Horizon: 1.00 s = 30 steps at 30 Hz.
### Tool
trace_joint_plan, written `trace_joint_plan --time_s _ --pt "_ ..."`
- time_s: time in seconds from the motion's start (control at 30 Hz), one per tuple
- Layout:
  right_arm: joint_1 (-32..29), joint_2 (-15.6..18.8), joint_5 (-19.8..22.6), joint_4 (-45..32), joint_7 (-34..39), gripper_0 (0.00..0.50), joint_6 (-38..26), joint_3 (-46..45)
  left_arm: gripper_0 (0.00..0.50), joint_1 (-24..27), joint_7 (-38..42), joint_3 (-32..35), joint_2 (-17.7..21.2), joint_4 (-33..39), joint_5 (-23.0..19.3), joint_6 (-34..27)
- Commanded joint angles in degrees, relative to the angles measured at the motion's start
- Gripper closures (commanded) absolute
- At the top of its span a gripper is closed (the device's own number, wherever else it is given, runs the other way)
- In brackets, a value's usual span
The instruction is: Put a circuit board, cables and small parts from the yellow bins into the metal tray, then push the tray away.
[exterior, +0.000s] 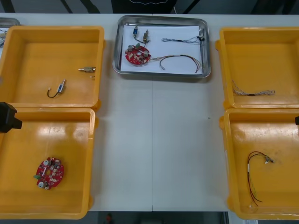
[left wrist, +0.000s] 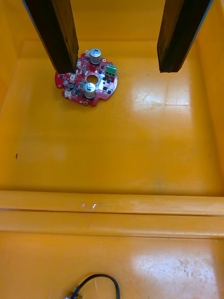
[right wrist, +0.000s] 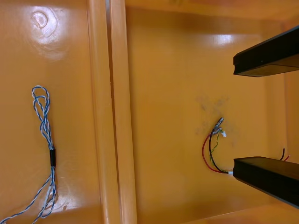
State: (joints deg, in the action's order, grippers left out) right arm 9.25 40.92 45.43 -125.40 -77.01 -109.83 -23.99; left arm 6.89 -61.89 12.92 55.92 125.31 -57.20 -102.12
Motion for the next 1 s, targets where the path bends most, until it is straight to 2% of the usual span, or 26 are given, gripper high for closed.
trace_joint_plan --time_s 0.03,1.0 --pt "-0.8 2.1 0.5 -0.5 -1.7 0.000 -0.2 -1.3 0.000 -0.9 -3.9 1.5 1.7 1.3 0.5 0.5" --pt "-0.8 2.1 0.5 -0.5 -1.7 0.000 -0.2 -1.3 0.000 -0.9 -3.9 1.5 1.7 1.3 0.5 0.5"
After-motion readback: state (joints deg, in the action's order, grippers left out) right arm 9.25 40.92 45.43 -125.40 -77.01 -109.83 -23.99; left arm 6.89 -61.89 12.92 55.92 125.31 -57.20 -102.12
